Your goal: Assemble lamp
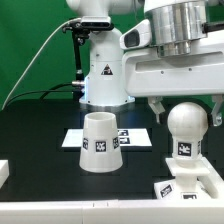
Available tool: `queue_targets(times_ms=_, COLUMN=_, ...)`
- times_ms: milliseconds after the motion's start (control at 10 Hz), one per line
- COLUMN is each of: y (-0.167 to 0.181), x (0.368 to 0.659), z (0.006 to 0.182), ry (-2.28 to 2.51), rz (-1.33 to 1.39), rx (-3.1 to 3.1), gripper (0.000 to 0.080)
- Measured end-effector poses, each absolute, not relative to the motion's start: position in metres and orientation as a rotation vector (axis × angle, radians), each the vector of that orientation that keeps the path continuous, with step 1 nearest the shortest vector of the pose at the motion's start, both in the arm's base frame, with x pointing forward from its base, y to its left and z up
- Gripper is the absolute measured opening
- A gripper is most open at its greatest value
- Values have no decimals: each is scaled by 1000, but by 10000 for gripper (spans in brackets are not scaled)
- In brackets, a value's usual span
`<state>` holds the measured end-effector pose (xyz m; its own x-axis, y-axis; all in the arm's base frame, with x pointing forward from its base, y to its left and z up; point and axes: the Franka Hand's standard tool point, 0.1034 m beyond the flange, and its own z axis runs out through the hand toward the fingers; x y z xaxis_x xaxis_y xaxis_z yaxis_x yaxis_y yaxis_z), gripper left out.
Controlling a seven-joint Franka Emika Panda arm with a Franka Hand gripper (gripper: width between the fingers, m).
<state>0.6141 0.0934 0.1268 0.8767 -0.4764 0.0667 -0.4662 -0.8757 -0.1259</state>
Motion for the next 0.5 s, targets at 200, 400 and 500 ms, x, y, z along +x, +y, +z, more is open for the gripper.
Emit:
queue_targets(times_ms=200, y=103, x=617, z=130, ry=175, rz=-143, rx=-3101, gripper=699)
queue_targets(times_ms=400, y=104, x=616, z=129, ry=5, rz=-145, rx=-3117, gripper=699)
queue_targets(times_ms=500, y=102, x=616, z=128, ry=-94, rz=-147, rx=-3119, gripper=699)
